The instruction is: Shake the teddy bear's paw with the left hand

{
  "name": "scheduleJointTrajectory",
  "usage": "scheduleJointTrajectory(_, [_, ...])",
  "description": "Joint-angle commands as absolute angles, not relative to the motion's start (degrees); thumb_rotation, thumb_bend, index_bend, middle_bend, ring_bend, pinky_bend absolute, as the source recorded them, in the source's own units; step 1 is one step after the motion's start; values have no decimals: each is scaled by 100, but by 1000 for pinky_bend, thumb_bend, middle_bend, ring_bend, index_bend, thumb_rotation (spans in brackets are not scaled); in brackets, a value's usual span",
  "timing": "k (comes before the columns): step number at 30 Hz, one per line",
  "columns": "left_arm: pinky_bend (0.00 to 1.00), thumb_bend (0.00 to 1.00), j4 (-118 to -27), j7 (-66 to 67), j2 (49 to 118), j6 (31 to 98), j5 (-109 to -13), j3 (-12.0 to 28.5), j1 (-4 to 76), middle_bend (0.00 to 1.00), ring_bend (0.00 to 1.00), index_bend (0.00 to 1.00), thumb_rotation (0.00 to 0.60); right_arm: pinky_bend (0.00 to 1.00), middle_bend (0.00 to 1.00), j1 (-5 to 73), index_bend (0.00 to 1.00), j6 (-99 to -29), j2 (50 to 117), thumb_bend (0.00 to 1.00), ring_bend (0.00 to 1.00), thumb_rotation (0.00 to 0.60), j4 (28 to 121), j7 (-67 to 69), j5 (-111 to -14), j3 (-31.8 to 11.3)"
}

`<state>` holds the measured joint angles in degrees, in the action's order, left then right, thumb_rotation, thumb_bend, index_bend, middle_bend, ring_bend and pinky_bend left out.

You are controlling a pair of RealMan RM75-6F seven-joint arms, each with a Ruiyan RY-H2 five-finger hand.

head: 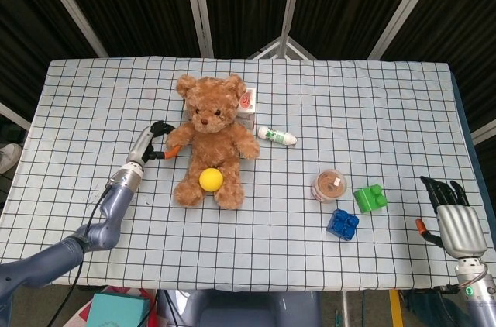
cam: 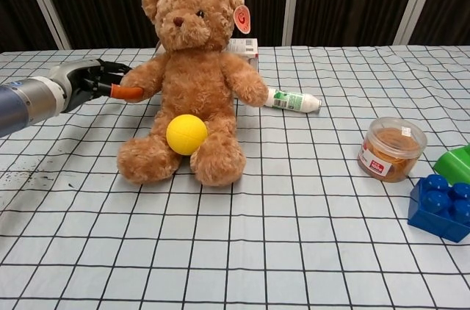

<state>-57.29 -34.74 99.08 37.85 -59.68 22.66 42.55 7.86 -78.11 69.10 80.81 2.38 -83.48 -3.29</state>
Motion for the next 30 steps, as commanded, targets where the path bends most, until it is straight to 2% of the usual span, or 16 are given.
scheduleJointTrajectory(1, [79, 466, -5624, -3367, 9968, 3713, -5907, 2196, 4257, 418, 0, 399, 600, 64, 137, 788, 8, -7814, 6913, 367, 128, 600, 8088, 231, -8355, -327])
scheduleJointTrajectory(8, [79, 465, -5721, -3340, 10016, 3836, -5925, 2293, 4297, 419, 0, 398, 600, 63, 136, 788, 8, -7818, 6931, 367, 128, 600, 8077, 217, -8345, -332])
scheduleJointTrajectory(16, [80, 465, -5777, -3099, 10047, 3900, -5868, 2201, 4253, 414, 0, 394, 600, 63, 136, 792, 8, -7817, 6917, 367, 128, 600, 8072, 245, -8348, -337])
scheduleJointTrajectory(24, [79, 465, -5924, -3080, 10049, 3977, -5811, 2332, 4285, 415, 0, 393, 600, 64, 136, 776, 9, -7847, 6914, 367, 128, 600, 8079, 245, -8356, -333])
scheduleJointTrajectory(30, [79, 460, -6044, -2753, 10002, 4093, -5856, 2202, 4258, 411, 0, 388, 600, 64, 136, 788, 8, -7822, 6923, 367, 128, 600, 8068, 241, -8352, -331])
